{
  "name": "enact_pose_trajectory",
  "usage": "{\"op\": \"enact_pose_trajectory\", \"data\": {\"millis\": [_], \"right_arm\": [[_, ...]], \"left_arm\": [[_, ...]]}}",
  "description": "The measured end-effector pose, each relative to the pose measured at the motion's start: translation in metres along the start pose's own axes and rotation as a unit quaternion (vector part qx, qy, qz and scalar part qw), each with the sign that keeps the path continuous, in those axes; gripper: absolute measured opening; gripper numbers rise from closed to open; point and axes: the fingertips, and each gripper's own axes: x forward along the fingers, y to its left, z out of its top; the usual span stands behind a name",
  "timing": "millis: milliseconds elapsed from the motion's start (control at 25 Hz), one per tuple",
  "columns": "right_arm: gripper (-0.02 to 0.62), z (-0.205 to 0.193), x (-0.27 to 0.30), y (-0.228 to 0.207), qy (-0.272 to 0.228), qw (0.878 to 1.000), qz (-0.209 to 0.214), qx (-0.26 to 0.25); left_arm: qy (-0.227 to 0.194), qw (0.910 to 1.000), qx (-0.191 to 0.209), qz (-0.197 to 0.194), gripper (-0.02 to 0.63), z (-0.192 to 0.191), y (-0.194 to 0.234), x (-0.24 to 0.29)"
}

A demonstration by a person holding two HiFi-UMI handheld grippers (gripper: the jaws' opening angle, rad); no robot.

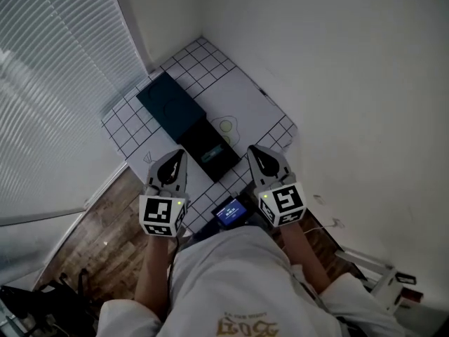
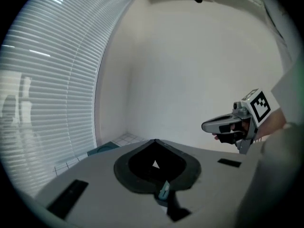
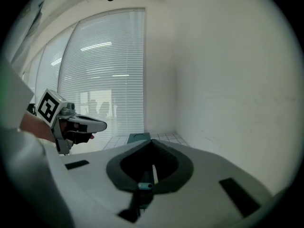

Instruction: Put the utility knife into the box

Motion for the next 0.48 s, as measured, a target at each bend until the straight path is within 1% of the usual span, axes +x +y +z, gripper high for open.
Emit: {"op": "enact_pose_trajectory", "data": {"millis": [80, 200, 360, 480], "right_arm": [[0.006, 0.016, -0.008, 0.002, -0.022, 1.000, -0.003, 0.005], [0.006, 0.038, -0.017, 0.008, -0.053, 0.999, 0.003, 0.004], [0.006, 0.059, -0.031, 0.015, -0.087, 0.996, 0.025, 0.004], [0.006, 0.066, -0.041, 0.016, -0.095, 0.995, 0.040, 0.003]], "left_arm": [[-0.031, 0.9994, 0.011, 0.011, 0.008, 0.024, 0.000, -0.015], [-0.062, 0.9972, 0.023, 0.035, 0.008, 0.052, 0.000, -0.035], [-0.089, 0.9932, 0.026, 0.070, 0.008, 0.076, -0.003, -0.057], [-0.096, 0.9903, 0.031, 0.096, 0.008, 0.085, -0.008, -0.066]]}}
